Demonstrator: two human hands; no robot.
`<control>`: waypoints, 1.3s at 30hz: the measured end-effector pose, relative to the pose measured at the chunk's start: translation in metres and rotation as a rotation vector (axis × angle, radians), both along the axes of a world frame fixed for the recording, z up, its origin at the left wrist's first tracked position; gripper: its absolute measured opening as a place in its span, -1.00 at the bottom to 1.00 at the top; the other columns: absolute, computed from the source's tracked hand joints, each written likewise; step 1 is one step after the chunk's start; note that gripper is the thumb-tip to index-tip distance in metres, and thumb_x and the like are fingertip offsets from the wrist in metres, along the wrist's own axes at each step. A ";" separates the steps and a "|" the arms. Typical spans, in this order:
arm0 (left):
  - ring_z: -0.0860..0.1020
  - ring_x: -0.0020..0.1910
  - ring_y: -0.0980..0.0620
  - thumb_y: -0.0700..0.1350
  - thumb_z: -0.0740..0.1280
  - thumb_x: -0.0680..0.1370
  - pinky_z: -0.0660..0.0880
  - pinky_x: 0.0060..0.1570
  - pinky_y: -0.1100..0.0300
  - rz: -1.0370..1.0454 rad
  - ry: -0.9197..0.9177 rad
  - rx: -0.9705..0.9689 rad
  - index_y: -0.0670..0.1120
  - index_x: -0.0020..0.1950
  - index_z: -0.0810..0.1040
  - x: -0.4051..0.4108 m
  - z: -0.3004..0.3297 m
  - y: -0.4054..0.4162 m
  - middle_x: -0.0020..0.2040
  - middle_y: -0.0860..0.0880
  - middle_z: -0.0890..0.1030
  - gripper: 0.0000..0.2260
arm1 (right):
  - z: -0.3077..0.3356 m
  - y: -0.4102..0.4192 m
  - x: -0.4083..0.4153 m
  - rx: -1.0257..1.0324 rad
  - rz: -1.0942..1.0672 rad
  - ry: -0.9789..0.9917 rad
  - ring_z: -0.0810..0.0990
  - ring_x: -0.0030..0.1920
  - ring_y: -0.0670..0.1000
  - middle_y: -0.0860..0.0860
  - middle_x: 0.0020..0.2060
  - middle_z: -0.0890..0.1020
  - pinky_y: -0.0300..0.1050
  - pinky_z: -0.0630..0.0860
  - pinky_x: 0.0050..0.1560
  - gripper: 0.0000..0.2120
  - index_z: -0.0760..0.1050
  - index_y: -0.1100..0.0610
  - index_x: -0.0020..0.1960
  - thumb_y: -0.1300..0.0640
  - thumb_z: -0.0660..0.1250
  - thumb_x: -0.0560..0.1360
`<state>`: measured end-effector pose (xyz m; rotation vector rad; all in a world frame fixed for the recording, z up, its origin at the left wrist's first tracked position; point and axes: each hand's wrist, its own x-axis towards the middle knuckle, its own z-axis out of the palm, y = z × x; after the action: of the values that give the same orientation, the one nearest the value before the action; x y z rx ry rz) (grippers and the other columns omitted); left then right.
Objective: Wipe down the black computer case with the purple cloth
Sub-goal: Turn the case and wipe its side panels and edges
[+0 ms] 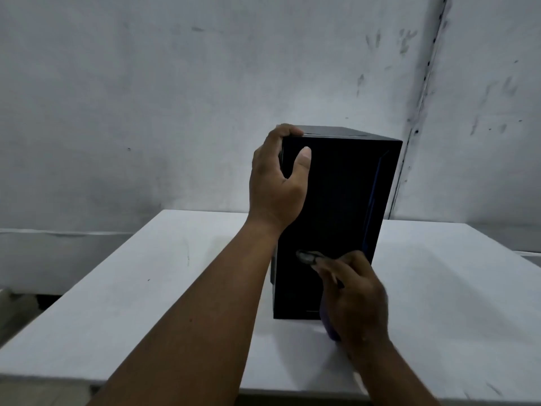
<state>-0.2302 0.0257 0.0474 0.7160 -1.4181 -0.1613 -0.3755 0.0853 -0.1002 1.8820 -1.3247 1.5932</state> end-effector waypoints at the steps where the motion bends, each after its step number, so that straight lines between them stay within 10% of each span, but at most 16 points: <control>1: 0.54 0.26 0.03 -0.03 0.30 0.62 0.54 0.23 -0.04 -0.001 0.000 0.002 0.06 0.25 0.49 0.000 0.001 0.000 0.21 0.18 0.59 -0.79 | 0.009 0.000 -0.002 -0.026 -0.012 -0.027 0.47 -0.31 -0.06 0.02 -0.19 0.55 -0.41 0.27 -0.25 -0.79 0.71 0.17 -0.09 0.08 0.40 0.61; 7: 0.55 0.25 0.01 -0.01 0.30 0.62 0.55 0.22 -0.06 0.000 0.000 0.004 0.04 0.25 0.50 0.001 0.000 -0.001 0.19 0.16 0.60 -0.79 | 0.070 -0.014 -0.010 -0.182 -0.126 -0.291 0.47 -0.20 -0.05 0.14 -0.20 0.58 -0.54 0.34 -0.12 -0.89 0.70 0.29 0.01 0.24 0.50 0.55; 22: 0.53 0.24 0.00 -0.03 0.33 0.63 0.55 0.20 -0.06 0.015 0.005 -0.034 0.01 0.27 0.52 0.002 -0.003 -0.004 0.18 0.18 0.59 -0.78 | 0.045 -0.010 0.001 -0.156 -0.114 -0.202 0.47 -0.22 0.03 0.15 -0.22 0.56 -0.33 0.29 -0.17 -0.89 0.70 0.29 -0.06 0.23 0.48 0.57; 27: 0.53 0.23 0.00 -0.04 0.34 0.63 0.54 0.21 -0.03 0.018 -0.006 -0.043 -0.01 0.27 0.52 0.003 -0.003 -0.005 0.18 0.17 0.60 -0.78 | 0.077 -0.020 -0.002 -0.274 -0.172 -0.325 0.43 -0.14 -0.14 0.19 -0.16 0.62 -0.60 0.26 0.00 -0.85 0.70 0.30 0.04 0.20 0.49 0.56; 35: 0.51 0.24 0.01 -0.01 0.33 0.63 0.54 0.19 0.03 0.014 -0.010 -0.044 0.01 0.29 0.51 0.003 -0.004 -0.006 0.19 0.16 0.60 -0.77 | 0.034 -0.010 0.008 -0.151 -0.060 -0.007 0.49 -0.27 0.04 0.14 -0.20 0.56 -0.44 0.29 -0.20 -0.85 0.71 0.31 0.00 0.21 0.48 0.56; 39: 0.51 0.25 0.01 0.00 0.34 0.63 0.55 0.20 0.01 0.002 -0.011 -0.027 0.05 0.28 0.51 0.005 -0.003 -0.007 0.19 0.19 0.59 -0.78 | 0.075 -0.020 -0.009 -0.278 -0.210 -0.195 0.53 -0.23 0.17 0.21 -0.21 0.57 -0.26 0.29 -0.12 -0.88 0.71 0.25 0.04 0.20 0.46 0.58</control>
<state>-0.2252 0.0188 0.0444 0.6974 -1.4272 -0.1363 -0.3845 0.0656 -0.0254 1.4082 -1.2525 1.7780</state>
